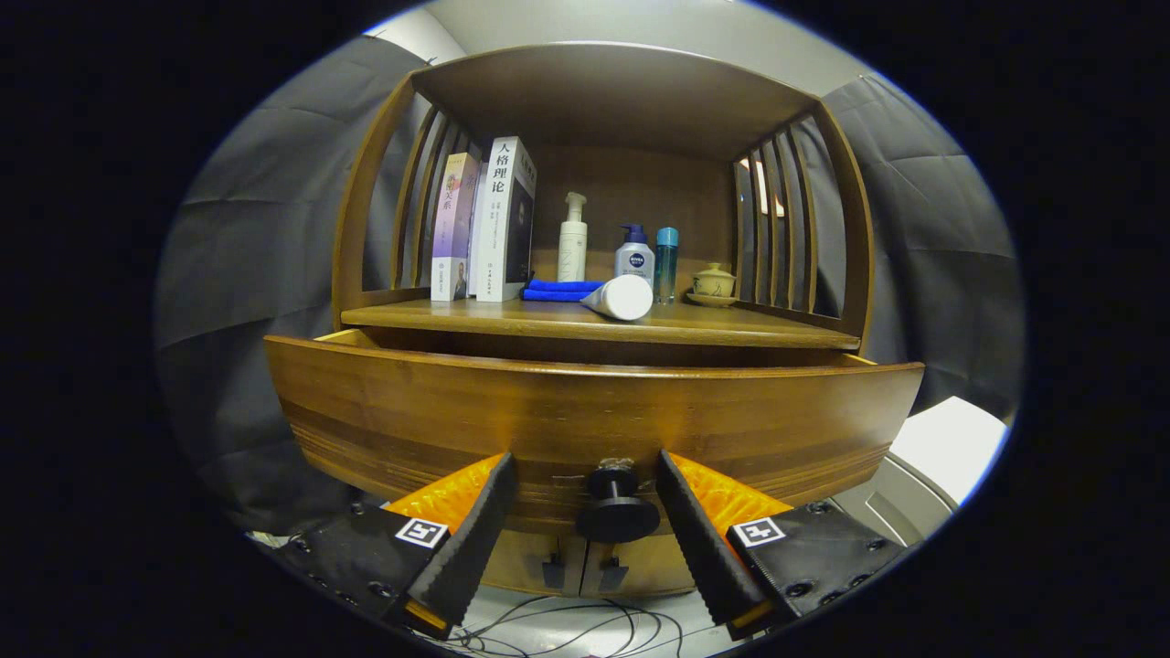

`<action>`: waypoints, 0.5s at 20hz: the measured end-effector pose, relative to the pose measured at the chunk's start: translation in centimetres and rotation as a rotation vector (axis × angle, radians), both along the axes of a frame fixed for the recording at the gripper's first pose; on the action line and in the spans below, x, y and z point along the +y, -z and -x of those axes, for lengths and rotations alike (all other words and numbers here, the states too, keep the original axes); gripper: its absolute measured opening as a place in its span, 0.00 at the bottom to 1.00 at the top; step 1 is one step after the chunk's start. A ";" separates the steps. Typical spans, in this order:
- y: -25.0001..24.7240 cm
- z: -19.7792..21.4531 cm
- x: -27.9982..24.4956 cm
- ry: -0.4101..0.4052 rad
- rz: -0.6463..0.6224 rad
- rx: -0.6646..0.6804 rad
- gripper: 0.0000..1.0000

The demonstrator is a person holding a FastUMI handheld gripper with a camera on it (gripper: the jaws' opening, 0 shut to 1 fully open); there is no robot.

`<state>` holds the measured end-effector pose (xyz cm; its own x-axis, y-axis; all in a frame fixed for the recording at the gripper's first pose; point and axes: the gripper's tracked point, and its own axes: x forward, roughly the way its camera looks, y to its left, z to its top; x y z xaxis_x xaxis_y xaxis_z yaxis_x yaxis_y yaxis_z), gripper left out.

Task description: Pull open the drawer, take out the items inside it, and place them on the countertop above the cabinet.

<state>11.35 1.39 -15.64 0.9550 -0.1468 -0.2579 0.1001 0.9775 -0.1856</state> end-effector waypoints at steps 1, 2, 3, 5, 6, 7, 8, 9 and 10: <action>0.0 -0.4 0.0 0.001 0.002 0.001 0.97; 0.1 -0.7 -0.1 0.002 0.001 0.003 0.97; 0.1 -1.2 -0.1 0.003 -0.001 0.005 0.97; 0.1 -1.9 -0.2 0.003 -0.001 0.010 0.97; 0.2 -2.2 -0.3 0.004 0.000 0.013 0.97; 0.1 -2.5 -0.3 0.004 0.003 0.013 0.97; 0.3 -2.8 -0.3 0.004 0.007 0.013 0.97; 0.2 -3.1 -0.4 0.003 0.014 0.011 0.98; 0.3 -3.4 -0.4 0.003 0.023 0.010 0.97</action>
